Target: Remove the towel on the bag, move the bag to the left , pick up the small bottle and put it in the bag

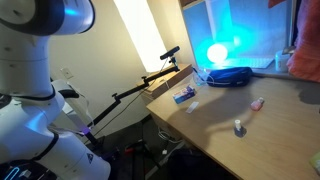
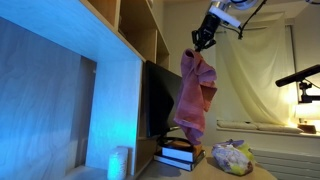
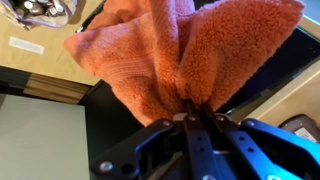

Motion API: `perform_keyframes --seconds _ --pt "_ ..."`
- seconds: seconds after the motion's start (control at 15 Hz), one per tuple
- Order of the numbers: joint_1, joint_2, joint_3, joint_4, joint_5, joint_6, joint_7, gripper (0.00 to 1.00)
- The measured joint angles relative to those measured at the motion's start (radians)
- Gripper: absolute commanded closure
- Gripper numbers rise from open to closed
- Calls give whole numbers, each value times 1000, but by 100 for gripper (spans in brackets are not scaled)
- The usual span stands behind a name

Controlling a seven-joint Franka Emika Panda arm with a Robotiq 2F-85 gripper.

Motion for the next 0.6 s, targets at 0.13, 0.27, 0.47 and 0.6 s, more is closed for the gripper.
perform_keyframes --seconds 0.13,0.27,0.47,0.6 --pt "16 3 -1 13 -8 35 9 98" --pt "33 13 -3 23 -12 64 27 98" --pt "50 35 -4 31 -14 70 41 92" --pt "50 40 -4 31 -14 70 41 92"
